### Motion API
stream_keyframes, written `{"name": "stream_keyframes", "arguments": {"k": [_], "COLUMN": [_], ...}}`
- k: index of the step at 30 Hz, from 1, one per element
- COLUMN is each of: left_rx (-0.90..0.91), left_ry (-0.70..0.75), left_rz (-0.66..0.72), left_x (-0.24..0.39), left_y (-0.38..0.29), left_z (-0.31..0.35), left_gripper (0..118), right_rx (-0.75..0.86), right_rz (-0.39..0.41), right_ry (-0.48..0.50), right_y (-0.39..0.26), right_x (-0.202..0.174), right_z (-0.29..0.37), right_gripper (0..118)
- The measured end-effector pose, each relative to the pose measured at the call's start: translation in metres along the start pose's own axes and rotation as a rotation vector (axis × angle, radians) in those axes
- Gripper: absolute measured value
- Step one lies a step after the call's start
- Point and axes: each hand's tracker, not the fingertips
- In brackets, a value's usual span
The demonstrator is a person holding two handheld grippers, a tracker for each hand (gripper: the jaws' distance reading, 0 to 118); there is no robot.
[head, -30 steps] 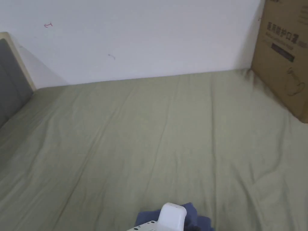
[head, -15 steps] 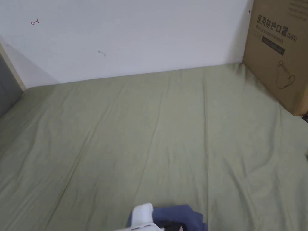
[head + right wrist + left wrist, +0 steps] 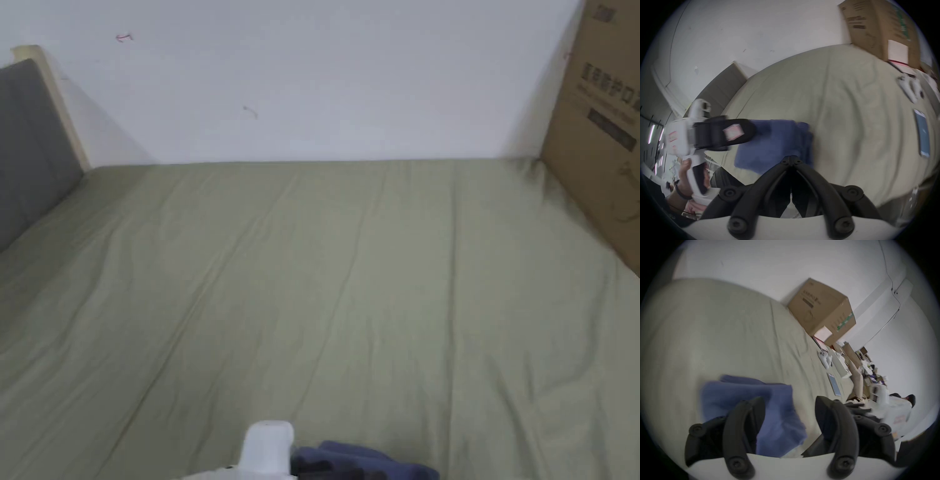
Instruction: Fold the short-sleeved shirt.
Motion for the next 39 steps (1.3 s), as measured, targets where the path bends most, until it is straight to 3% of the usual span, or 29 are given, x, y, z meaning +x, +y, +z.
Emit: {"name": "stream_keyframes", "arguments": {"k": [3,4,5,6,10,14,17,18,19,20,22,24,27,29,35,39], "left_rx": [0.005,0.0,-0.006,-0.016,-0.032,-0.102,-0.134,-0.152,-0.158,-0.154,-0.15,-0.142,-0.117,-0.026,0.083,0.097], "left_ry": [0.046,0.064,0.082,0.087,0.035,-0.064,-0.045,-0.048,-0.057,-0.051,-0.009,-0.021,-0.103,-0.072,0.211,0.413], "left_rz": [0.052,0.08,0.127,0.165,0.239,0.301,0.313,0.338,0.36,0.355,0.353,0.373,0.428,0.402,0.424,0.435], "left_x": [-0.028,-0.039,-0.048,-0.055,-0.078,-0.087,-0.089,-0.088,-0.087,-0.085,-0.085,-0.089,-0.097,-0.109,-0.217,-0.281], "left_y": [0.001,0.0,-0.001,-0.001,-0.009,-0.021,-0.029,-0.031,-0.034,-0.035,-0.035,-0.035,-0.024,-0.015,0.014,0.029], "left_z": [0.03,0.036,0.037,0.037,0.018,-0.021,-0.049,-0.055,-0.061,-0.063,-0.059,-0.053,-0.024,0.023,0.184,0.25], "left_gripper": [82,84,86,87,88,88,88,84,73,73,54,47,42,42,42,42], "right_rx": [-0.141,-0.261,-0.337,-0.257,-0.276,-0.26,-0.244,-0.241,-0.238,-0.235,-0.225,-0.205,-0.124,-0.041,-0.059,-0.082], "right_rz": [0.054,0.102,0.128,0.12,0.134,0.077,0.077,0.079,0.082,0.082,0.079,0.069,-0.039,-0.12,-0.082,-0.139], "right_ry": [-0.092,-0.189,-0.222,-0.18,-0.21,-0.195,-0.193,-0.197,-0.202,-0.207,-0.211,-0.197,-0.097,0.003,0.016,0.027], "right_y": [0.015,0.013,0.007,0.007,0.012,0.011,0.007,0.007,0.006,0.005,0.004,0.005,0.015,0.018,0.006,-0.006], "right_x": [-0.002,0.001,0.003,-0.001,-0.008,-0.003,-0.004,-0.005,-0.005,-0.006,-0.006,-0.007,-0.011,-0.014,-0.021,-0.01], "right_z": [-0.054,-0.079,-0.094,-0.088,-0.084,-0.076,-0.075,-0.075,-0.077,-0.077,-0.075,-0.069,-0.043,-0.026,-0.011,-0.013], "right_gripper": [0,0,0,0,0,0,0,0,0,0,0,0,0,0,0,0]}}
